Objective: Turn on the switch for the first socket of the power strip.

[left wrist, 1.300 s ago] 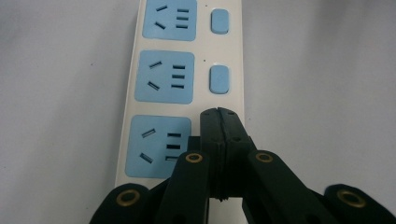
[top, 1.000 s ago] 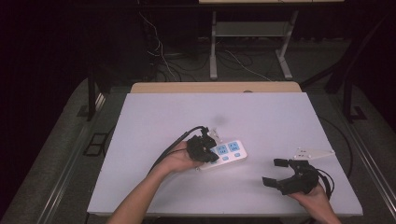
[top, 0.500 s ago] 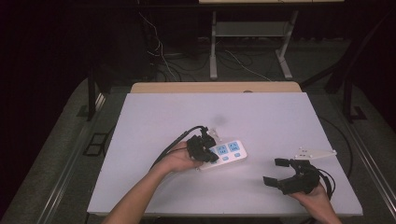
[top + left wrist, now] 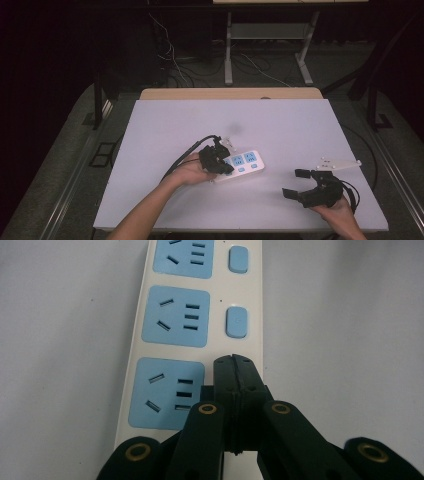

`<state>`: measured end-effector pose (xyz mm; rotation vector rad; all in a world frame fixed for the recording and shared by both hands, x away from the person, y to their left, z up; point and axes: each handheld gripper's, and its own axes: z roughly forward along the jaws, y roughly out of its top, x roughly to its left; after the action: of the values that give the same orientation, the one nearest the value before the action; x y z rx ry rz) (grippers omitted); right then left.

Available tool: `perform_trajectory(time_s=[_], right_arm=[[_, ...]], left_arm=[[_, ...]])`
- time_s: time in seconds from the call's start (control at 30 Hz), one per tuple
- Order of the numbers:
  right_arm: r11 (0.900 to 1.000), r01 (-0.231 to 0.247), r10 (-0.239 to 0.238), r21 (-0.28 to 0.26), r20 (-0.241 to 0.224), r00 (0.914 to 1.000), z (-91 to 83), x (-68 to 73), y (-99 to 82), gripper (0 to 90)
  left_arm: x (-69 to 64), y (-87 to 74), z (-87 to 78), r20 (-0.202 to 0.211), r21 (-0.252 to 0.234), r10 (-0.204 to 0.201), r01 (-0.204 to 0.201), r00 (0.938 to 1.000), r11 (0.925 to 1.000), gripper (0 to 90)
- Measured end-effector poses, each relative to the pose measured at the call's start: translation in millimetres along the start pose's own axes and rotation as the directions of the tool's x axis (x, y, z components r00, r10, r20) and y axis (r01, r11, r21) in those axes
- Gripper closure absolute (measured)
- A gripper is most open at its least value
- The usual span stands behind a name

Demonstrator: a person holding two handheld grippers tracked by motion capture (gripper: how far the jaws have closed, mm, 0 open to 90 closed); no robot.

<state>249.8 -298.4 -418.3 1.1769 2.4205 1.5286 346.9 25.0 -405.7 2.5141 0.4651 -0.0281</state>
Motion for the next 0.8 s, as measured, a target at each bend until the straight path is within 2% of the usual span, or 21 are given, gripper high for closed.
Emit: perform_trajectory(time_s=[0.17, 0.47, 0.5, 0.53, 0.7, 0.8], right_arm=[[1.0, -0.003, 0.003, -0.003, 0.002, 1.0, -0.2, -1.3, -0.2, 1.0], [0.9999, -0.008, 0.008, -0.006, 0.002, 1.0, -1.0, -1.5, -0.1, 1.0], [0.9999, -0.008, 0.008, -0.007, 0.002, 1.0, -1.3, -1.5, 0.0, 1.0], [0.9999, -0.008, 0.008, -0.009, 0.003, 1.0, -1.5, -1.7, 0.0, 1.0], [0.9999, -0.009, 0.009, -0.011, 0.004, 0.9999, -2.1, -2.2, 0.2, 1.0], [0.9999, -0.008, 0.008, -0.011, 0.004, 1.0, -2.0, -2.1, 0.1, 1.0]], left_arm=[[0.3, -0.5, -0.1, 0.004, -0.005, -0.015, 0.015, 0.9999, 0.9999, 89.7], [-0.3, 0.8, -1.5, 0.007, -0.006, -0.019, 0.019, 0.9998, 0.9998, 89.7], [-1.7, 1.0, -1.3, -0.002, -0.001, -0.013, 0.013, 0.9999, 0.9999, 89.7], [-2.0, 0.9, -1.5, 0.009, -0.001, -0.02, 0.02, 0.9998, 0.9998, 89.7], [-3.9, 2.8, -5.8, 0.025, -0.038, -0.031, 0.032, 0.9992, 0.9988, 89.6], [-4.6, 3.3, -8.5, 0.022, -0.036, -0.023, 0.024, 0.9995, 0.9991, 89.6]])
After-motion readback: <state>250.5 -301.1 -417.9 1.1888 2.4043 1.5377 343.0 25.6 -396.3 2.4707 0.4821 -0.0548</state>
